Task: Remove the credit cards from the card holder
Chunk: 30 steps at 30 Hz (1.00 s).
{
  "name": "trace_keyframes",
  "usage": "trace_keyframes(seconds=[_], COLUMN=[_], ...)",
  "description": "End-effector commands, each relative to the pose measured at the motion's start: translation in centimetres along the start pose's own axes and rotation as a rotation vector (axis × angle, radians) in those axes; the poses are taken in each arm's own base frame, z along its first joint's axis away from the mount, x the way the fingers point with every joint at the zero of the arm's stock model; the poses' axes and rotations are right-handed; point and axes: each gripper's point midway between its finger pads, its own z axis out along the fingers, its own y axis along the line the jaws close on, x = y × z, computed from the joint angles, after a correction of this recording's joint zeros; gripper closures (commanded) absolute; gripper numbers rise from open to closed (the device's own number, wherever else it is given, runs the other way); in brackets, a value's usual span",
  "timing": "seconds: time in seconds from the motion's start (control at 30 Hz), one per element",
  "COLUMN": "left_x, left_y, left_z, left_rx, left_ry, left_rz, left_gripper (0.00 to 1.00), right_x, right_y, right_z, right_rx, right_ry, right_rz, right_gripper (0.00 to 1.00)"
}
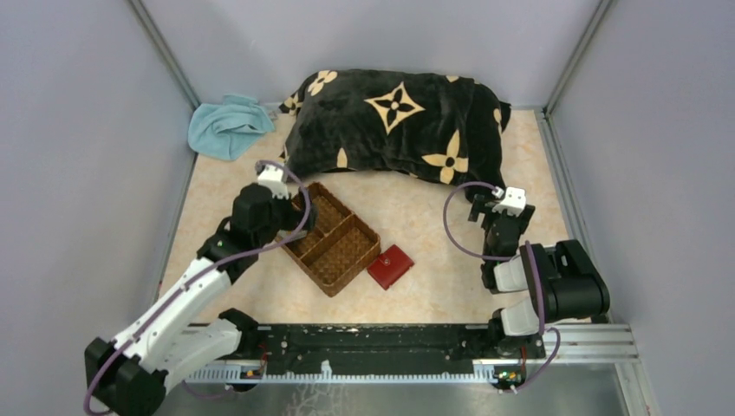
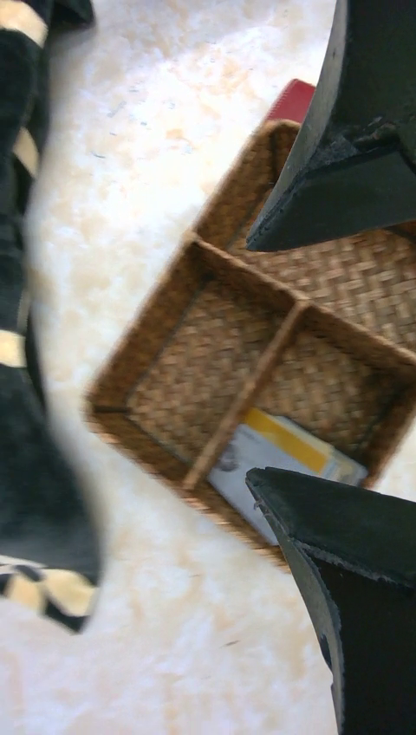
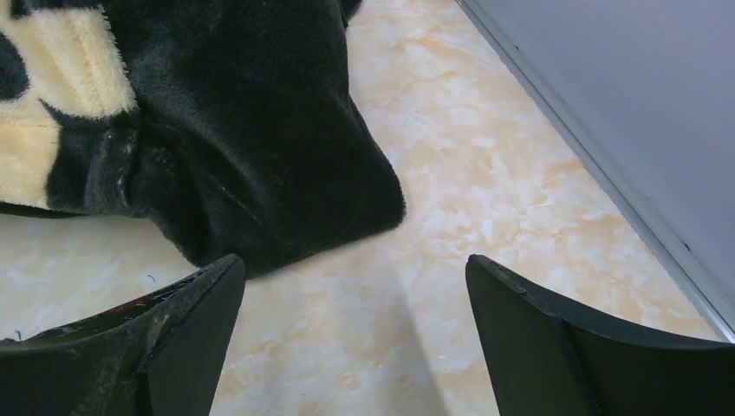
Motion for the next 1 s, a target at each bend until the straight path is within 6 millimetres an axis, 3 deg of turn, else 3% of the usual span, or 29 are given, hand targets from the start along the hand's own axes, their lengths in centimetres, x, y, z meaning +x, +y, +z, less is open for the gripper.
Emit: trace_keyframes(seconds=[0.0, 0.1, 0.2, 0.43, 0.53, 0.63, 0.77, 0.83, 0.87, 0.97], left_x=[-7.0, -8.5, -8.7, -10.7, -10.0, -7.0, -2.2, 1.0, 2.4, 6.5], left_y=[-1.9, -2.1, -3.0, -6.2, -7.9, -11.6, -14.5, -14.5, -14.4, -14.1], left_z=[1.9, 3.1, 3.5, 1.5, 1.3, 1.4, 2.7, 4.0, 4.5, 6.0], left_rx=[0.036, 0.024, 0.059, 0.221, 0.300, 0.497, 0.544, 0.481, 0.457, 0.413], left_ry=[-0.162, -0.166, -0.135, -0.122, -0.088, 0.015, 0.023, 0.046, 0.060, 0.072], left_rz=[0.131, 0.176, 0.188, 0.170, 0.087, -0.069, -0.125, -0.084, -0.074, -0.037], left_gripper=[0.01, 0.01, 0.01, 0.01, 0.01, 0.01, 0.01, 0.01, 0.01, 0.01], right_x=[-2.2, -2.1, -2.1, -2.1, -2.7, -4.5, -8.6, -10.1, -10.0, -9.7], right_y=[0.6, 0.7, 0.6, 0.7, 0.5, 1.0, 5.9, 7.6, 8.0, 11.6], right_z=[0.8, 0.8, 0.8, 0.9, 0.5, -0.3, -1.8, -3.6, -4.5, -7.0], right_rx=[-0.025, -0.027, -0.026, -0.030, -0.020, -0.012, -0.259, -0.287, -0.272, -0.398], right_ry=[-0.062, -0.061, -0.061, -0.056, -0.090, -0.083, -0.039, -0.032, 0.024, 0.144], right_rz=[0.044, 0.043, 0.043, 0.042, 0.043, 0.013, 0.094, 0.132, 0.170, 0.197], right_gripper=[0.01, 0.01, 0.01, 0.01, 0.01, 0.01, 0.01, 0.01, 0.01, 0.01])
